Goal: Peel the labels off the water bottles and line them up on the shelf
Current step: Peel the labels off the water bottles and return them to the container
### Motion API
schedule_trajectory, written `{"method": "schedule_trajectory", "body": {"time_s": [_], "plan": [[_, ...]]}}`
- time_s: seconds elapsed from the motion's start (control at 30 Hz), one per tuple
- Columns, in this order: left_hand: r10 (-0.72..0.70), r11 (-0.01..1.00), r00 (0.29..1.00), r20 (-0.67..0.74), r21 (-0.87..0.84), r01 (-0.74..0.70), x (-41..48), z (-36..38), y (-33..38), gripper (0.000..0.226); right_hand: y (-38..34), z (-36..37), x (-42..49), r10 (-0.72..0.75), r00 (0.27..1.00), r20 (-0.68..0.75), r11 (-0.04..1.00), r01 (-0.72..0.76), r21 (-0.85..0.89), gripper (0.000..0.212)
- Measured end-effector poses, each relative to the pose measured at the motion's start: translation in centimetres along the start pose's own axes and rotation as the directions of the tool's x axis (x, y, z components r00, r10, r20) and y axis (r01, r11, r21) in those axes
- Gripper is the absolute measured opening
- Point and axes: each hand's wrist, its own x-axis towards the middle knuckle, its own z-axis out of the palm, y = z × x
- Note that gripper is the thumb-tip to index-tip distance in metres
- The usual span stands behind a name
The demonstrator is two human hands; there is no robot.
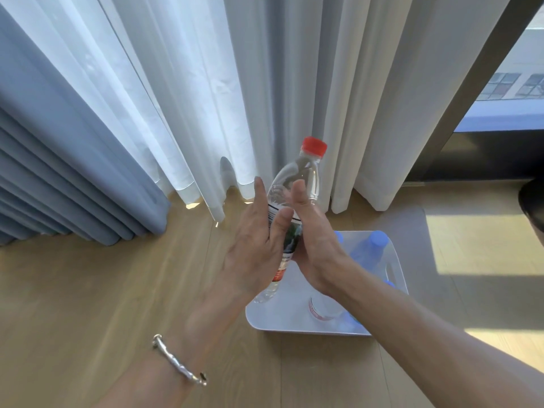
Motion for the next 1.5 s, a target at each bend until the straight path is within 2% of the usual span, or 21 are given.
{"method": "schedule_trajectory", "body": {"time_s": [0.17,0.27,0.37,0.5,0.6,0.67,0.73,0.77,0.83,0.9,0.93,0.97,1.0,1.07,1.13,1.2,1.33,1.43,1.5], "plan": [[0.073,0.989,0.994,-0.084,0.132,-0.061,0.2,-0.2,0.7,0.061,0.1,0.2,0.2,-0.022,0.994,-0.105,0.999,0.025,0.036,0.073],[0.119,0.965,0.987,-0.113,0.247,-0.088,0.0,0.2,1.4,0.056,0.1,0.5,0.1,-0.028,0.991,-0.134,0.997,0.037,0.067,0.061],[0.206,0.896,0.96,-0.189,0.432,-0.107,0.3,0.5,1.5,0.058,0.2,0.9,-0.1,-0.01,0.987,-0.158,0.991,0.03,0.127,0.051],[0.359,0.793,0.906,-0.224,0.585,-0.17,0.8,0.7,0.9,0.045,0.5,1.2,0.0,-0.012,0.979,-0.202,0.99,0.04,0.135,0.048],[0.37,0.814,0.895,-0.249,0.551,-0.184,1.2,-0.1,0.2,0.039,0.1,1.1,0.1,0.002,0.976,-0.218,0.996,0.018,0.093,0.057],[0.379,0.791,0.892,-0.247,0.586,-0.175,1.3,-1.0,-0.2,0.031,-0.4,1.0,0.3,0.04,0.975,-0.219,0.998,-0.027,0.058,0.07],[0.245,0.893,0.926,-0.288,0.44,-0.099,1.2,-1.4,0.1,0.029,-0.8,0.9,0.5,0.056,0.972,-0.229,0.998,-0.054,0.015,0.081],[0.132,0.954,0.949,-0.286,0.296,-0.043,1.1,-1.4,0.3,0.031,-0.9,0.8,0.6,0.054,0.971,-0.235,0.998,-0.056,0.001,0.084],[-0.026,0.996,0.976,-0.216,0.083,0.045,1.1,-1.4,0.3,0.045,-1.0,0.7,0.6,0.049,0.966,-0.252,0.999,-0.048,0.013,0.083],[-0.121,0.99,0.988,-0.093,-0.086,0.113,1.2,-1.6,0.3,0.078,-1.1,0.5,0.7,0.05,0.96,-0.276,0.998,-0.041,0.04,0.084],[-0.157,0.982,0.987,-0.047,-0.111,0.151,1.2,-1.8,0.3,0.091,-1.2,0.4,0.8,0.048,0.956,-0.29,0.998,-0.036,0.047,0.082],[-0.179,0.978,0.984,-0.003,-0.105,0.178,1.2,-1.9,0.4,0.094,-1.3,0.2,0.8,0.042,0.951,-0.305,0.998,-0.027,0.054,0.08],[-0.199,0.974,0.979,0.041,-0.099,0.202,1.0,-1.9,0.5,0.089,-1.5,0.1,0.8,0.036,0.947,-0.32,0.998,-0.018,0.061,0.079],[-0.185,0.979,0.978,0.096,-0.067,0.192,0.6,-1.6,0.8,0.059,-1.6,0.0,0.8,0.027,0.936,-0.352,0.997,0.002,0.081,0.079],[-0.129,0.991,0.987,0.1,0.034,0.126,0.3,-1.0,0.8,0.035,-1.7,0.0,0.7,0.019,0.93,-0.367,0.994,0.021,0.104,0.075],[-0.098,0.99,0.994,0.051,0.104,0.092,0.2,-0.3,0.3,0.035,-1.6,0.1,0.6,0.014,0.929,-0.369,0.992,0.032,0.12,0.073],[0.015,0.99,0.989,-0.146,0.142,0.006,-0.1,0.1,0.2,0.043,-1.2,0.4,0.4,0.011,0.934,-0.358,0.993,0.03,0.111,0.081],[0.111,0.987,0.973,-0.203,0.14,-0.083,-0.2,0.1,0.1,0.044,-1.2,0.2,0.6,-0.001,0.943,-0.334,0.993,0.04,0.109,0.06],[0.12,0.985,0.963,-0.242,0.151,-0.085,-0.2,-0.1,0.0,0.042,-1.2,0.1,0.8,0.006,0.948,-0.318,0.995,0.027,0.1,0.055]]}}
